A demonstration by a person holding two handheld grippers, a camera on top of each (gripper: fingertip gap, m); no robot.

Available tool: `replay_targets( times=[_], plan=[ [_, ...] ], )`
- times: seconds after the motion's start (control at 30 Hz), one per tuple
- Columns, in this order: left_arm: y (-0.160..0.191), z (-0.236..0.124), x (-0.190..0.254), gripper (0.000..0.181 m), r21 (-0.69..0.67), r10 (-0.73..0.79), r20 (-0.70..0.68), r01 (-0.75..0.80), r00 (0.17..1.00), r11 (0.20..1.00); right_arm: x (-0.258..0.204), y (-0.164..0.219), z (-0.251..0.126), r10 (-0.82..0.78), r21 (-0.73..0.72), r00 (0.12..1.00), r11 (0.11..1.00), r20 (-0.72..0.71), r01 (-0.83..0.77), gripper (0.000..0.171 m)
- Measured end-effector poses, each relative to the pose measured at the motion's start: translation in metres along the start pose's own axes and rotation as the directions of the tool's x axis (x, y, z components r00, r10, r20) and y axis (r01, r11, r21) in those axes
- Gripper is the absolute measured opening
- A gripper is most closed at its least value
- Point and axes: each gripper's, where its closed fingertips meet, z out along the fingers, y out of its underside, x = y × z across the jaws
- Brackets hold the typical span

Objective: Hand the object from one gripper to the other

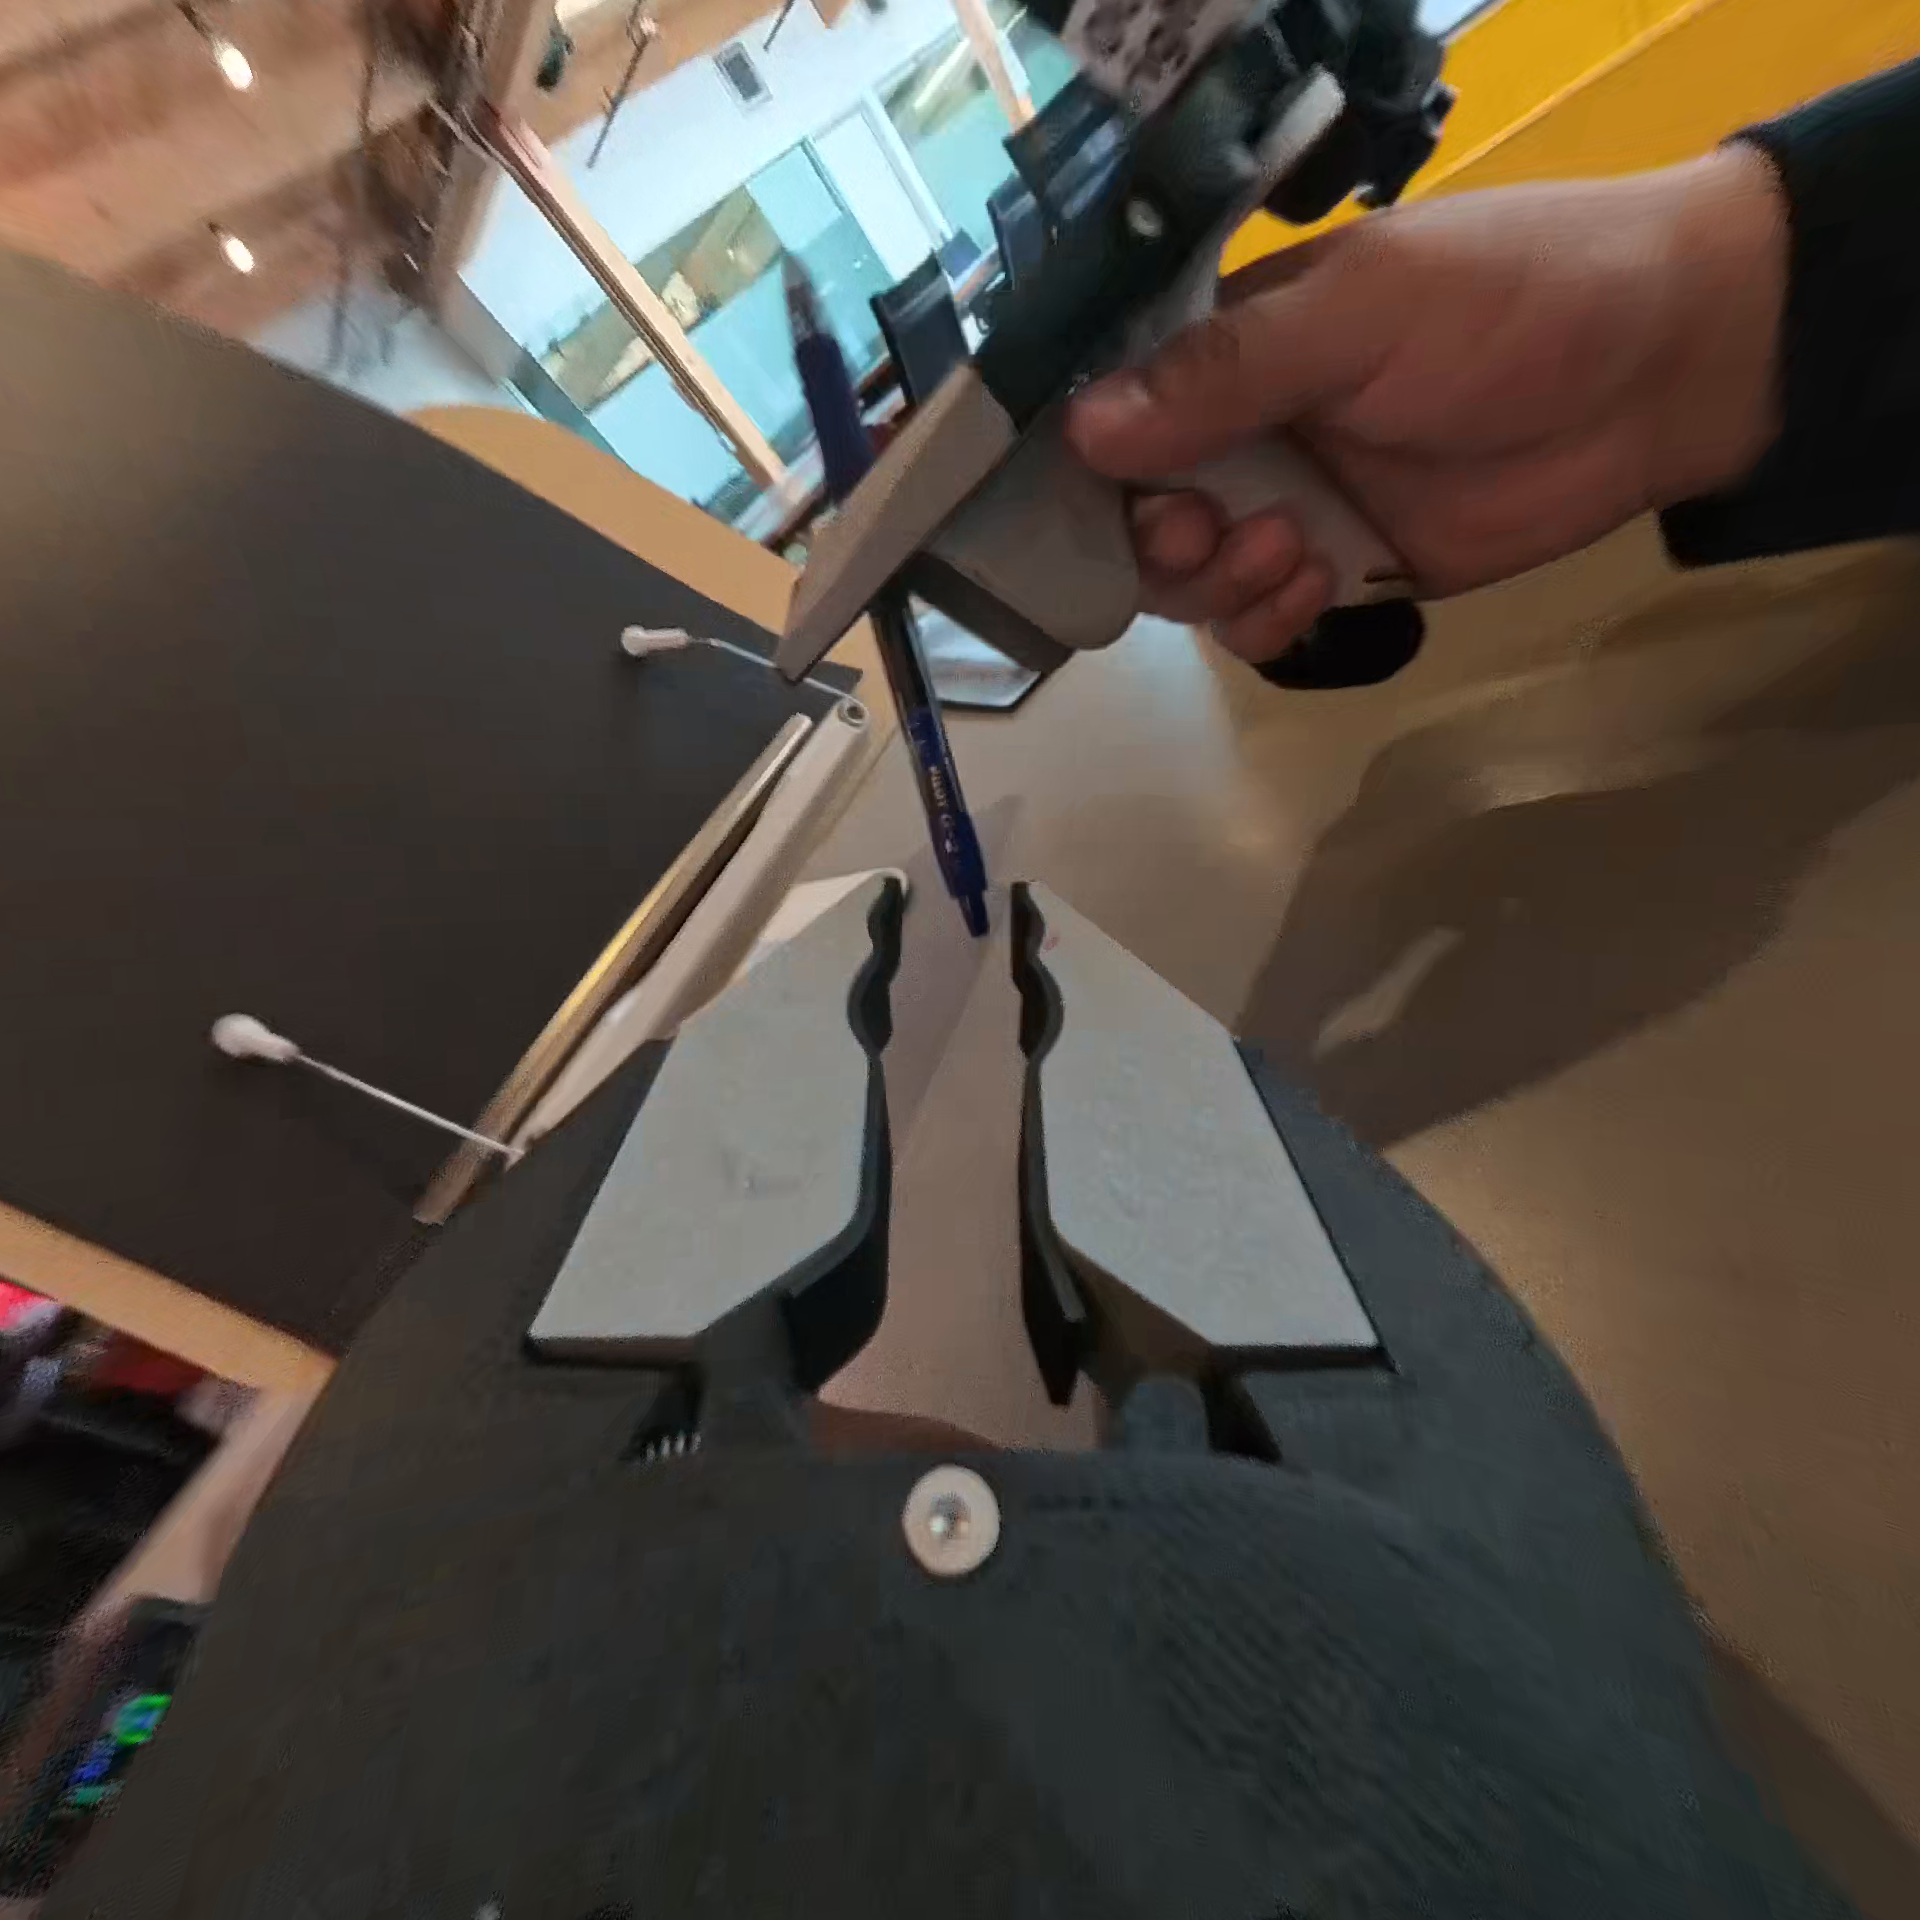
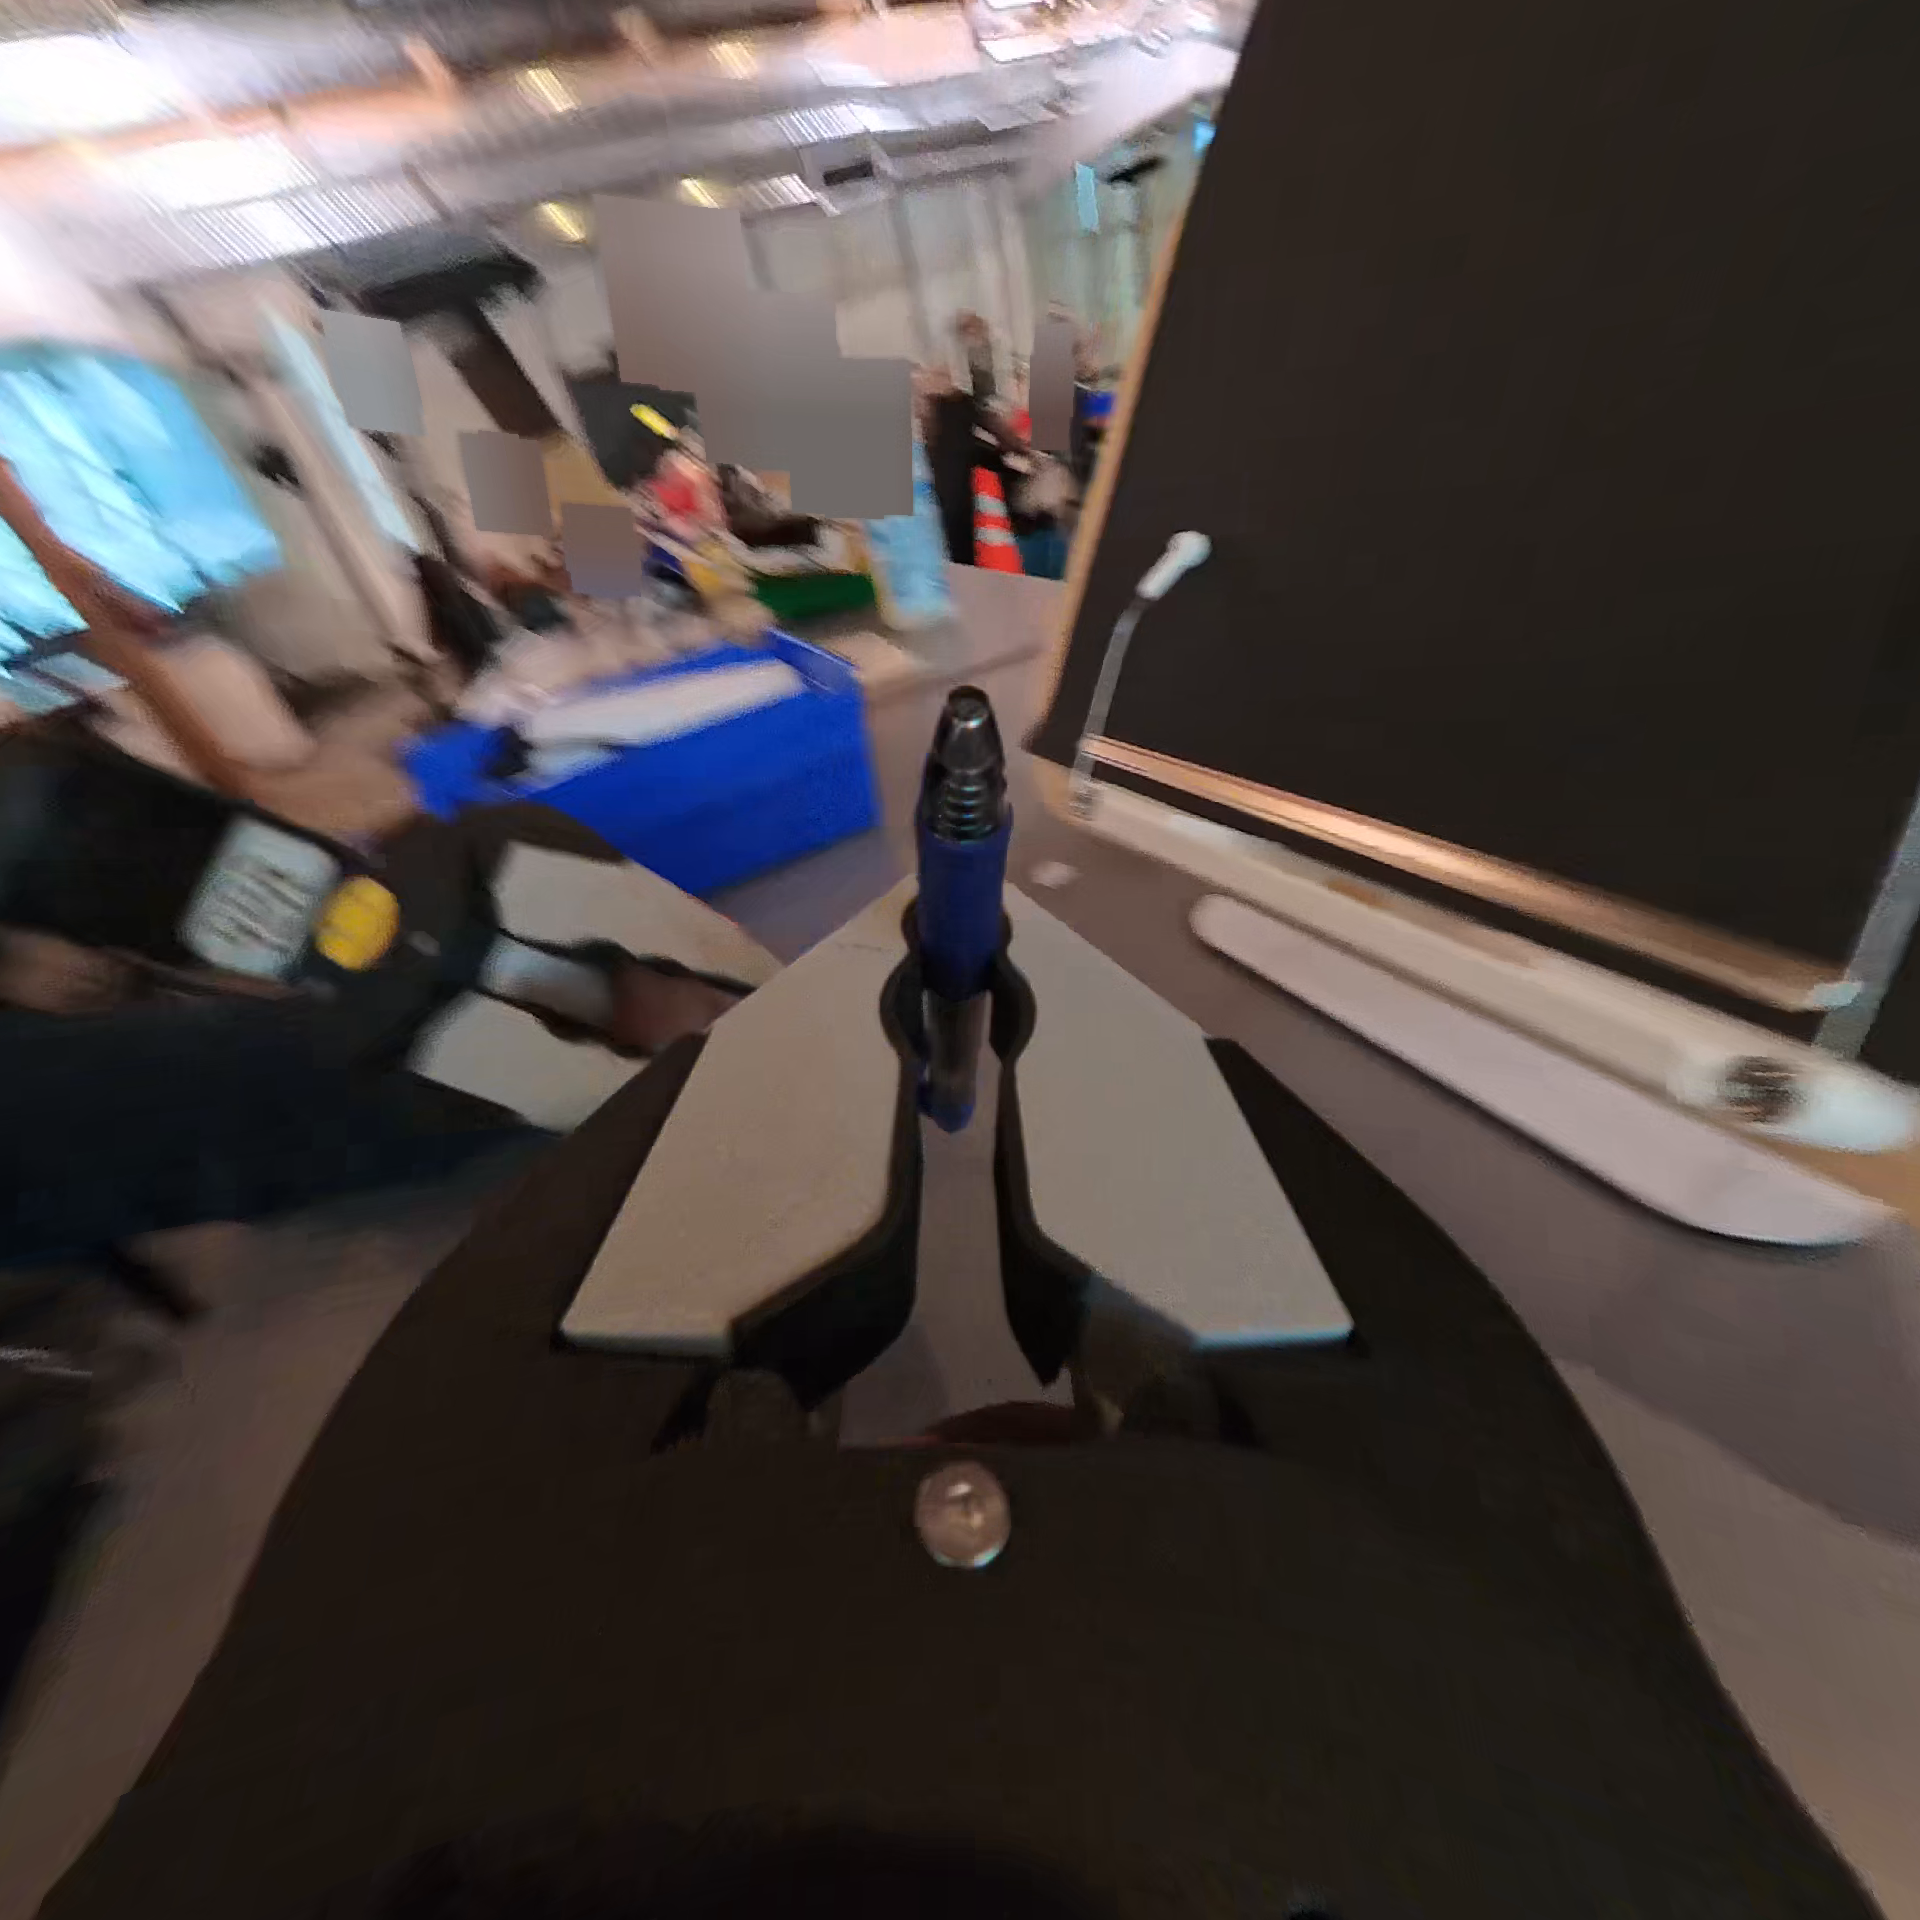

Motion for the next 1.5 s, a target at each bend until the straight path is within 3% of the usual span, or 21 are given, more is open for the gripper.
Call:
replay_targets(
  times=[0.1,0.17,0.23,0.3,0.37,0.43,0.63,0.7,0.87,0.97,1.07,1.17,1.43,1.5],
  plan=[
    [0.002,-0.002,-0.007,0.025,0.004,-0.201,-0.056,0.201,0.978,0.979,0.022,0.006,-0.006,-0.318,-0.137,0.926,0.946,-0.203,0.295,0.004],
    [-0.002,-0.004,-0.008,0.028,0.009,-0.382,-0.142,0.387,0.913,0.922,0.03,0.009,-0.008,-0.564,-0.263,0.778,0.823,-0.278,0.503,0.003],
    [-0.007,-0.007,-0.008,0.032,0.002,-0.539,-0.247,0.557,0.805,0.831,0.031,0.014,-0.006,-0.813,-0.409,0.516,0.582,-0.271,0.703,0.004],
    [-0.009,-0.009,-0.011,0.039,-0.016,-0.639,-0.308,0.668,0.704,0.744,0.027,0.02,-0.001,-0.954,-0.514,0.215,0.293,-0.207,0.806,0.004],
    [-0.012,-0.013,0.0,0.051,-0.089,-0.69,-0.421,0.731,0.588,0.677,0.022,0.029,0.007,-0.989,-0.555,0.039,0.113,-0.142,0.824,0.004],
    [-0.012,-0.013,0.011,0.059,-0.169,-0.73,-0.478,0.764,0.489,0.623,0.016,0.033,0.012,-0.994,-0.565,-0.053,0.01,-0.094,0.825,0.003],
    [-0.025,-0.019,0.017,0.061,-0.274,-0.786,-0.577,0.853,0.224,0.444,0.008,0.039,0.024,-0.968,-0.601,-0.252,-0.198,-0.005,0.775,0.004],
    [-0.019,-0.019,0.019,0.06,-0.307,-0.799,-0.567,0.849,0.2,0.43,0.005,0.044,0.028,-0.961,-0.599,-0.276,-0.233,0.021,0.766,0.004],
    [0.001,-0.012,0.024,0.018,-0.335,-0.823,-0.499,0.815,0.272,0.472,-0.011,0.048,0.037,-0.951,-0.57,-0.308,-0.271,0.033,0.776,0.005],
    [0.011,-0.01,0.026,0.014,-0.345,-0.816,-0.468,0.78,0.339,0.522,-0.013,0.055,0.039,-0.969,-0.539,-0.244,-0.222,0.031,0.812,0.012],
    [0.018,-0.006,0.02,0.01,-0.307,-0.792,-0.421,0.752,0.442,0.583,-0.015,0.06,0.034,-1.0,-0.477,-0.002,0.003,-0.008,0.879,0.017],
    [0.011,-0.008,0.007,0.008,-0.247,-0.79,-0.419,0.781,0.448,0.573,-0.015,0.048,0.024,-0.969,-0.402,0.235,0.246,-0.078,0.882,0.025],
    [0.01,-0.011,-0.024,0.008,-0.094,-0.778,-0.35,0.807,0.522,0.584,-0.021,0.026,0.015,-0.844,-0.236,0.507,0.536,-0.178,0.81,0.026],
    [0.007,-0.014,-0.036,0.008,-0.033,-0.78,-0.333,0.82,0.53,0.572,-0.02,0.013,0.009,-0.772,-0.165,0.587,0.63,-0.244,0.759,0.017]
  ],
)
